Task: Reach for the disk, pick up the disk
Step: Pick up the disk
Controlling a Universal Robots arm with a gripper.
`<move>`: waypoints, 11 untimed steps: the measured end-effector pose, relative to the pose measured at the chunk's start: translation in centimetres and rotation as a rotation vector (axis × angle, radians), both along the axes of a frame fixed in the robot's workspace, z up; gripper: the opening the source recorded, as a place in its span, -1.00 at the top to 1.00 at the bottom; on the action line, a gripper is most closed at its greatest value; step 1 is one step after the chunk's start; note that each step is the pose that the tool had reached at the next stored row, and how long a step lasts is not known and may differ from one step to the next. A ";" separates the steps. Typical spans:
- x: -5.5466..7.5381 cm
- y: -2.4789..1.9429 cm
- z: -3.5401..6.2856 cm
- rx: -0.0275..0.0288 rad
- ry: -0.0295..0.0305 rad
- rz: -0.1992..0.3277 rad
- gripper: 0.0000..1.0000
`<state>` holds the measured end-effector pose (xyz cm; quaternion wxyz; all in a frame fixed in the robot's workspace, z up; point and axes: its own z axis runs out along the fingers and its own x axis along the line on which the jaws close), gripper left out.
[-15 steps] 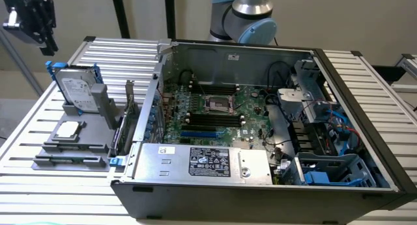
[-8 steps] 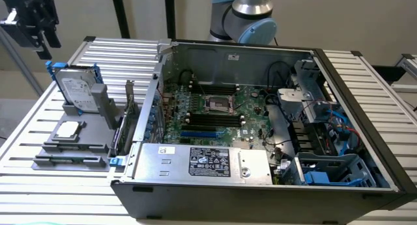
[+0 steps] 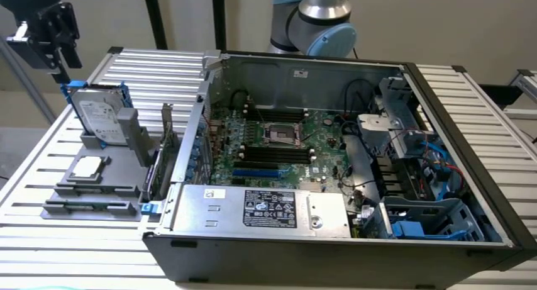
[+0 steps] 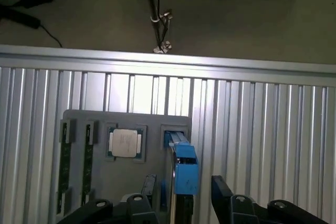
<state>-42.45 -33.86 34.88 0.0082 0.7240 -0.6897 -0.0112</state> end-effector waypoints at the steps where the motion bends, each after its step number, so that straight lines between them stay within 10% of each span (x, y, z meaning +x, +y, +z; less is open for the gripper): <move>1: 0.0 0.00 -0.18 0.0000 0.0001 0.000 -0.07; 11: 0.2 0.00 -2.00 0.0000 0.0000 0.000 -0.07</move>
